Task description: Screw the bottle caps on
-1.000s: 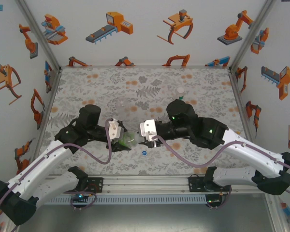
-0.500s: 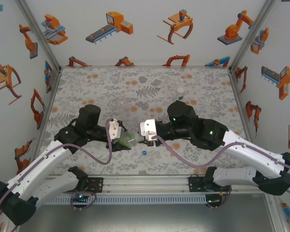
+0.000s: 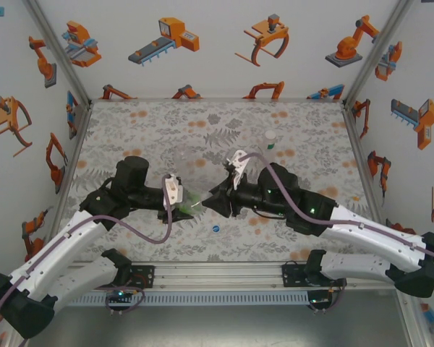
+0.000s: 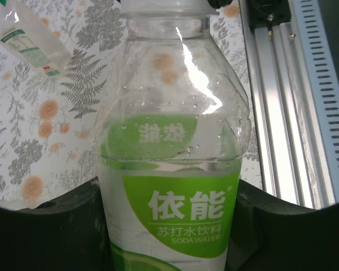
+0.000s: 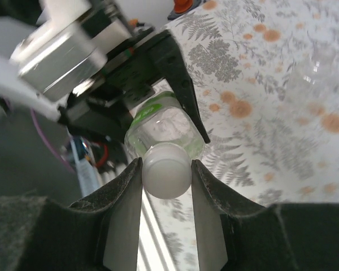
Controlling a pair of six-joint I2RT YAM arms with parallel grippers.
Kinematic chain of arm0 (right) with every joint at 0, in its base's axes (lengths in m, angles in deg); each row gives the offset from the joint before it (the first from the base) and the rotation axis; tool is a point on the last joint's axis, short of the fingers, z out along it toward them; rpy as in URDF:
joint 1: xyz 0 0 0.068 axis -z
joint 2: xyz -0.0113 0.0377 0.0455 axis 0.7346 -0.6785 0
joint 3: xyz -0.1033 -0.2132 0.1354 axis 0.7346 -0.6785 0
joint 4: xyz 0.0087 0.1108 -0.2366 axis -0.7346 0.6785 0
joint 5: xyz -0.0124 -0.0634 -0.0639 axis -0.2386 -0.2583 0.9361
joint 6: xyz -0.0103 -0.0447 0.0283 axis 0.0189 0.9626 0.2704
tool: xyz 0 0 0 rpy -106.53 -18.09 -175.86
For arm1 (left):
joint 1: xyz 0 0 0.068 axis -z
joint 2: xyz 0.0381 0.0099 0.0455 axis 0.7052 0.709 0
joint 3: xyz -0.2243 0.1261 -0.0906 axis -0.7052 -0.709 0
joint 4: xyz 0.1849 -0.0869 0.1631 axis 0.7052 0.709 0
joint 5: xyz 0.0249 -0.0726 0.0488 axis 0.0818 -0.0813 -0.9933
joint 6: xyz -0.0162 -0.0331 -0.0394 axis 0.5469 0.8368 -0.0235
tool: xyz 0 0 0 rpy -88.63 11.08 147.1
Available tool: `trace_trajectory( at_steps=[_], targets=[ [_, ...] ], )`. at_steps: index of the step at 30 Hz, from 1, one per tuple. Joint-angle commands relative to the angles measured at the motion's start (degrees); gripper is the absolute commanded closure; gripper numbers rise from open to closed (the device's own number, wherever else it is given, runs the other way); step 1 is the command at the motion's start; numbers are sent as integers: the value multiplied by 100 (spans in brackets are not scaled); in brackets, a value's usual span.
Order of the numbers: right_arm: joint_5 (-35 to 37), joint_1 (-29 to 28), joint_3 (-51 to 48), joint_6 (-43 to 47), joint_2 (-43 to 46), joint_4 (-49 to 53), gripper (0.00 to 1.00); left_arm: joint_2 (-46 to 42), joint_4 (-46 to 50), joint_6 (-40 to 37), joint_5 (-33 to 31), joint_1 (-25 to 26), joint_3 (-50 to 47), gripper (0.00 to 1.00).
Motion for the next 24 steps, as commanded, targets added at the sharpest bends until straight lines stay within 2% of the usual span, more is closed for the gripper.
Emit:
trace_trajectory(
  at_steps=[1,6,10,13,14,15,16,17,19,24],
  targets=[
    [1127,28,-48,-2430,-171,-503,100,-108,-296,9,-89,53,61,100],
    [1548,26,2,-3425,-256,-312,100,-188,-543,214,-577,34,-25,100],
    [1894,32,71,-3390,-196,-117,100,-226,-584,279,-910,22,-39,100],
    [1712,163,182,-3057,-142,-44,99,-226,-593,275,-905,8,-55,100],
    [1484,257,265,-2895,-142,0,88,-218,-593,270,-890,10,-55,100],
    [1197,371,381,-2672,-135,90,69,-203,-593,279,-874,6,-50,100],
    [939,477,527,-2504,-141,241,55,-187,-591,279,-839,8,-47,100],
    [656,601,653,-2325,-146,354,49,-179,-585,277,-788,6,-47,100],
    [-73,840,897,-1786,-176,532,44,-166,-572,268,-721,2,-38,100],
    [-1247,900,990,96,-45,685,45,-133,-550,262,-659,1,-29,100]
  ],
)
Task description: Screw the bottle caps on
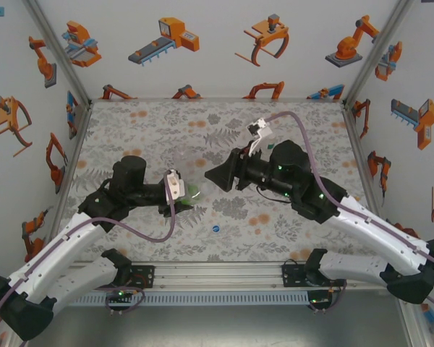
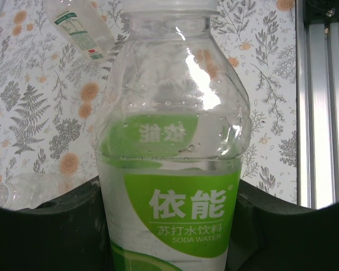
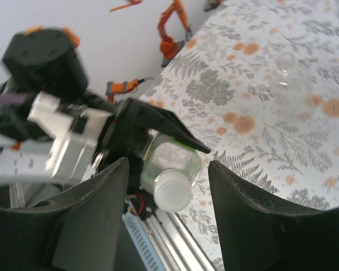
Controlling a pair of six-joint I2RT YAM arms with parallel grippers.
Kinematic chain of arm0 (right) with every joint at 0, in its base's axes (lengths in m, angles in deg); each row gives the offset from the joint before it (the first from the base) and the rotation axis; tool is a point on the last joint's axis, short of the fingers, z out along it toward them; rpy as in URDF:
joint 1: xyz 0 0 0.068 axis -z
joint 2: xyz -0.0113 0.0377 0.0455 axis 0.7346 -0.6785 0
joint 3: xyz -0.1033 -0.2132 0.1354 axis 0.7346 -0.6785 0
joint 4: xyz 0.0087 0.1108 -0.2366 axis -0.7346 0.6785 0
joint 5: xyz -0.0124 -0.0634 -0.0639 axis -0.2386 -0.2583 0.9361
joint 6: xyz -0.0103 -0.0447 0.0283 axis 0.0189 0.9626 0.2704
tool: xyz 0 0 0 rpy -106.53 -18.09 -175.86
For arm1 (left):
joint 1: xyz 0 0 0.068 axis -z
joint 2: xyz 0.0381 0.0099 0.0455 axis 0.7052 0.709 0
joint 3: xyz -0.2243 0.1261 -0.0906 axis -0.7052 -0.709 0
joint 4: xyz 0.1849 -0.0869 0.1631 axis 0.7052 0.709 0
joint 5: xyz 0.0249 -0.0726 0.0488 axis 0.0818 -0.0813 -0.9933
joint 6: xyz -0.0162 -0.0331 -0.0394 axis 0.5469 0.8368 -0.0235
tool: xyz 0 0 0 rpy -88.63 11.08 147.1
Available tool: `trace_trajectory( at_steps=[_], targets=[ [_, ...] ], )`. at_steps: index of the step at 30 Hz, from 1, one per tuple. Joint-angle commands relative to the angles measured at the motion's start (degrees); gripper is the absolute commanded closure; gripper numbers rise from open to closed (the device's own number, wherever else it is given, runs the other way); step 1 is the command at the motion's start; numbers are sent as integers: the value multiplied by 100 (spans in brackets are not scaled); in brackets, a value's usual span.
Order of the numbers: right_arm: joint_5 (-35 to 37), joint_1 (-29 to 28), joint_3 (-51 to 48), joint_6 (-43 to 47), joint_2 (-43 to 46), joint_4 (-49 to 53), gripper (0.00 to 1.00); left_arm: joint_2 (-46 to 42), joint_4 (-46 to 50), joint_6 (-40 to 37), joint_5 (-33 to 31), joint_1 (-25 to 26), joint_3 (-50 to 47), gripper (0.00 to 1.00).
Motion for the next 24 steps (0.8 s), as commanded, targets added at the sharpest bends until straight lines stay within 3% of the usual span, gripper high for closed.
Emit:
trace_trajectory(
  at_steps=[1,6,14,24],
  targets=[
    [-1157,-1,97,1781,162,370,45,-11,-73,-16,181,-15,21,100],
    [-1642,4,338,4084,147,1277,51,28,-61,-16,359,-14,30,100],
    [-1998,8,1123,6444,-388,2419,48,64,-21,-59,584,-16,47,100],
    [-2876,2,1493,6952,-924,2588,49,62,39,-148,948,-10,48,100]
  ],
)
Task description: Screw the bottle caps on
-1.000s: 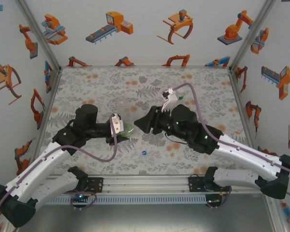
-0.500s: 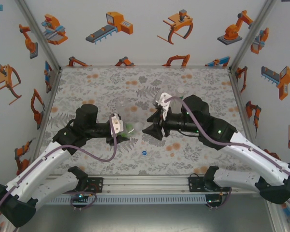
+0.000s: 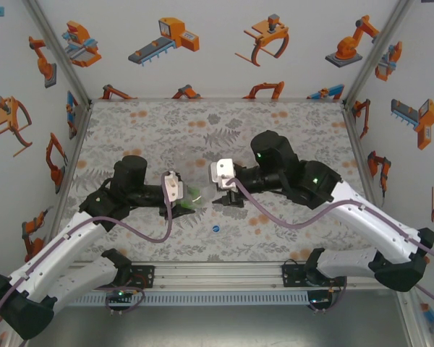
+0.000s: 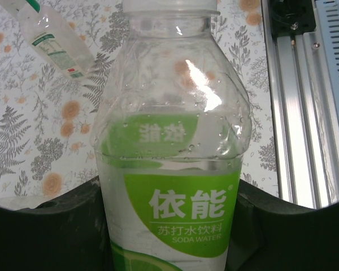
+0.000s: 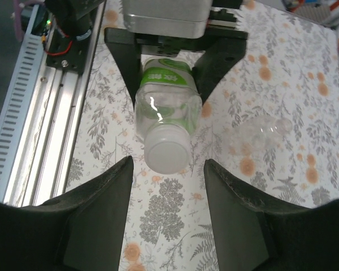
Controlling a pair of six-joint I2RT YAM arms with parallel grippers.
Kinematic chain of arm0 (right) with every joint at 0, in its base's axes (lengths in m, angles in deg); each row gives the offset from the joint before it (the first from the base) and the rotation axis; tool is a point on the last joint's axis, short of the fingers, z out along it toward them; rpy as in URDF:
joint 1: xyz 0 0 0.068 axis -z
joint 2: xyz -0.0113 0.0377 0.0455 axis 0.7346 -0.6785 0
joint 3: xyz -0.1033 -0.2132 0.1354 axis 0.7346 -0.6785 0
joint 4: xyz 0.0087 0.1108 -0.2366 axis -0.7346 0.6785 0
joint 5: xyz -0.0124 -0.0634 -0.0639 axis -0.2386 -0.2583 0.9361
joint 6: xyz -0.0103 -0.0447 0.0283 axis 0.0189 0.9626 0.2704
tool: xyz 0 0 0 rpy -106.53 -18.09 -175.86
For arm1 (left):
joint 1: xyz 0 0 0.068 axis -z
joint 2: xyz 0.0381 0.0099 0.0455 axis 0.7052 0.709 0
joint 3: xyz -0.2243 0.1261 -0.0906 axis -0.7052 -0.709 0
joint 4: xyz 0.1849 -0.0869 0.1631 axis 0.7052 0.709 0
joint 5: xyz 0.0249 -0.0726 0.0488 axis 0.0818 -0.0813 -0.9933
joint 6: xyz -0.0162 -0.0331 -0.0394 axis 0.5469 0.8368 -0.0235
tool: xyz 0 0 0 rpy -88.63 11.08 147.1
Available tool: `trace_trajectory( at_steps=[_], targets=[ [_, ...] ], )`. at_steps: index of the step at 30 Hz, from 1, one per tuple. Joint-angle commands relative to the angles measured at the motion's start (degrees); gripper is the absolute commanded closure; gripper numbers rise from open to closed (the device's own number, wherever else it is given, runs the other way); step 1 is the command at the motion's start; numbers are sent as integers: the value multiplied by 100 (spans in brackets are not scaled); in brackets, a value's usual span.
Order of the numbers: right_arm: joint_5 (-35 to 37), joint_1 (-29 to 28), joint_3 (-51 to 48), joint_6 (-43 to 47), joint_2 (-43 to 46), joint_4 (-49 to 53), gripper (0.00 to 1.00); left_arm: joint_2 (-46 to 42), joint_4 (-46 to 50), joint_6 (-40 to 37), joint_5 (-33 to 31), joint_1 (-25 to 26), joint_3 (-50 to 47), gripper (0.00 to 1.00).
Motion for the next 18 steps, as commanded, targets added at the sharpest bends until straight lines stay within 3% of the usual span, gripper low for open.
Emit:
trace_trajectory(
  at_steps=[1,13,18],
  targets=[
    [-524,9,179,391,-49,71,49,7,43,-122,336,-12,49,100],
    [-736,13,101,430,-115,-63,61,32,52,-130,399,-9,54,100],
    [-608,13,76,145,-135,-254,72,27,54,-139,377,-16,63,100]
  ],
)
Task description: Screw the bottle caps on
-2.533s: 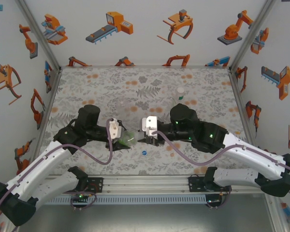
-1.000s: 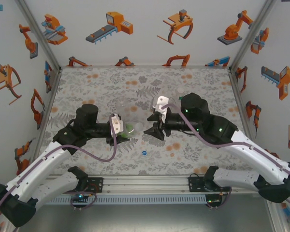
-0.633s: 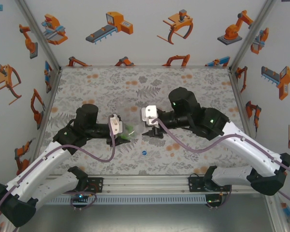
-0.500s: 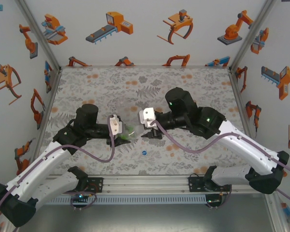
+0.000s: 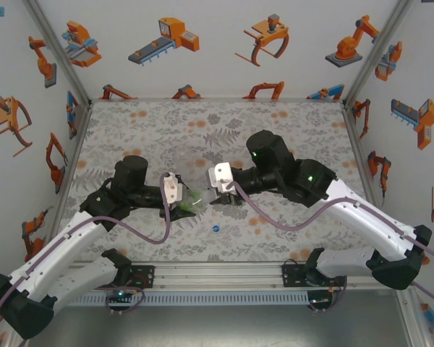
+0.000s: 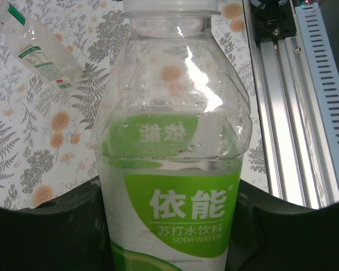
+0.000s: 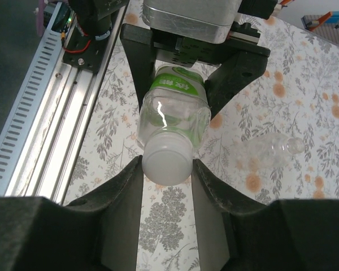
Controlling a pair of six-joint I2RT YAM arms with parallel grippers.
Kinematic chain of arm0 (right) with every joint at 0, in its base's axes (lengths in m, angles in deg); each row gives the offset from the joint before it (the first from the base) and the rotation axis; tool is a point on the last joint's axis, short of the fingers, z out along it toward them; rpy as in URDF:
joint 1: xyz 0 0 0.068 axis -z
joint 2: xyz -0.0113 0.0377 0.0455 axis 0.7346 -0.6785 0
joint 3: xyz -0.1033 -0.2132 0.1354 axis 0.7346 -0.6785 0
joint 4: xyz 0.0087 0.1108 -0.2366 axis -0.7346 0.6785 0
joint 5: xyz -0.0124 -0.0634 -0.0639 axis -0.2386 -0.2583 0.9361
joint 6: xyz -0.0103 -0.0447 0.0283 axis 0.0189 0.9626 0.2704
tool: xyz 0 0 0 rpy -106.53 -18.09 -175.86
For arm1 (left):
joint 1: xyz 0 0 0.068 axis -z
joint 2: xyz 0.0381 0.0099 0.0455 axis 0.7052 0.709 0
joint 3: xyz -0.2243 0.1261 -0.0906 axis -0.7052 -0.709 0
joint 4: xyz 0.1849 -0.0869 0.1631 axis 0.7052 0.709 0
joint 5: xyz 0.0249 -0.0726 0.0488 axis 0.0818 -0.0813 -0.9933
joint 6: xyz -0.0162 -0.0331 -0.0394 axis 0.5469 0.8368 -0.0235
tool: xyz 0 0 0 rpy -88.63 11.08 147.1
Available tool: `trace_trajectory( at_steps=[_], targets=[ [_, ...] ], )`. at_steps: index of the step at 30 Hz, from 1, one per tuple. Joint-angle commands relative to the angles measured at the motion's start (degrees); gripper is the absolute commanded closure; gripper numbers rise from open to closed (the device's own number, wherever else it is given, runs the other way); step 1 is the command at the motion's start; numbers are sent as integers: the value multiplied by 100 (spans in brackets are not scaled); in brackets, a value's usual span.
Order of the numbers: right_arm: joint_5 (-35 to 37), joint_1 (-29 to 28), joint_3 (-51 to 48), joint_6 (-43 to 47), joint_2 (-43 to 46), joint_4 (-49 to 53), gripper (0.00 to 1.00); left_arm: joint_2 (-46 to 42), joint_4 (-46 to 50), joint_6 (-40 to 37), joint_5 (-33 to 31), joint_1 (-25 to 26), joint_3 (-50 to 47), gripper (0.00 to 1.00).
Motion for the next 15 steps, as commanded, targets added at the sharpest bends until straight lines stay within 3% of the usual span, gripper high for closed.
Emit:
trace_trajectory(
  at_steps=[1,6,9,15],
  targets=[
    [-58,-16,44,-316,-6,-397,74,5,20,-70,58,-16,63,100],
    [1078,-17,-536,-2073,222,-1623,92,-46,17,-69,-130,-12,63,100],
    [1295,-19,-749,-3128,326,-2114,100,-47,13,-72,-146,-17,63,100],
    [2419,-14,-916,-5579,389,-2486,100,-55,-5,-52,-212,-16,63,100]
  ],
)
